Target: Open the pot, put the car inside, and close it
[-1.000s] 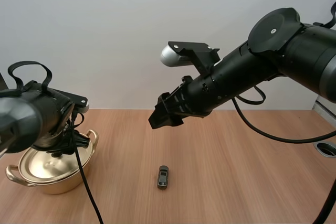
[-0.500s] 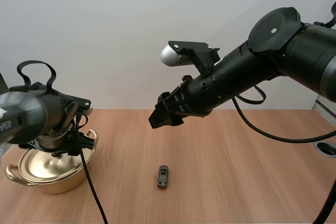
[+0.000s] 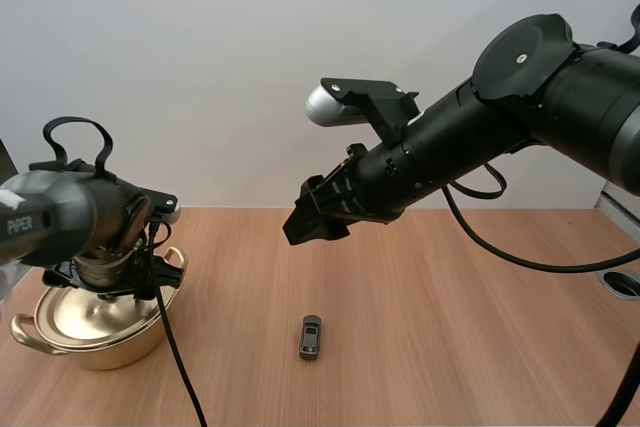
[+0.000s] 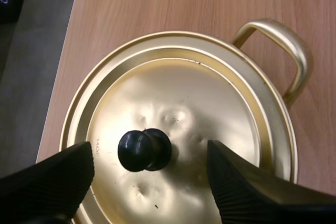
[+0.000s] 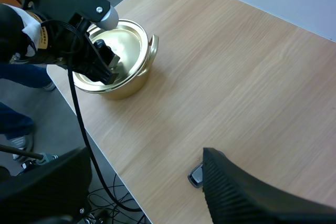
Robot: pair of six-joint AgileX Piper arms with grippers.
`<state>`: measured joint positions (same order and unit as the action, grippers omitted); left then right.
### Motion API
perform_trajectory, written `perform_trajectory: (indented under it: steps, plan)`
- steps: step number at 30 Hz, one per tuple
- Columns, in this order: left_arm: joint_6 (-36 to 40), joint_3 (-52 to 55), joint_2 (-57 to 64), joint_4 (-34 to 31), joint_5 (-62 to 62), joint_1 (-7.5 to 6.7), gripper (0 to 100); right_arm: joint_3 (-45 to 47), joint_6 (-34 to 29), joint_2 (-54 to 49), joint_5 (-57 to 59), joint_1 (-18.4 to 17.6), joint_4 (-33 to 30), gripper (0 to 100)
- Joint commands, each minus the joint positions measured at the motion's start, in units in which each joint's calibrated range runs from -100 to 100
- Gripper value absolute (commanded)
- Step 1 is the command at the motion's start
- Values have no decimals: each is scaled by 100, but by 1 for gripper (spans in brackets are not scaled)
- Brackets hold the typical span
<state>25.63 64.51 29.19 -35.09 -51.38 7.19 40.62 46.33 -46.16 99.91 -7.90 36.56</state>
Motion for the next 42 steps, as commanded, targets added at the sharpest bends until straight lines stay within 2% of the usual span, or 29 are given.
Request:
perform_trajectory:
  steps: [1,15,34,36,40,41,42]
  plan:
    - [-3,-4,-1,5,48,5,100,-4,-2,0,9,1,8,100]
    - [36,-4,-16,5,424,5,100,-4,-2,0,9,1,8,100]
    - [185,-4,-644,-64,374,5,100,-4,-2,0,9,1,8,100]
    - [198,-4,-644,-64,306,5,76,-4,-2,0,9,1,8,100]
    - [499,-4,-644,-67,119,5,11,-4,-2,0,9,1,8,100]
    - [551,-4,-644,-77,105,5,0,-4,-2,0,9,1,8,100]
    - [560,-4,-644,-77,105,5,0,-4,-2,0,9,1,8,100]
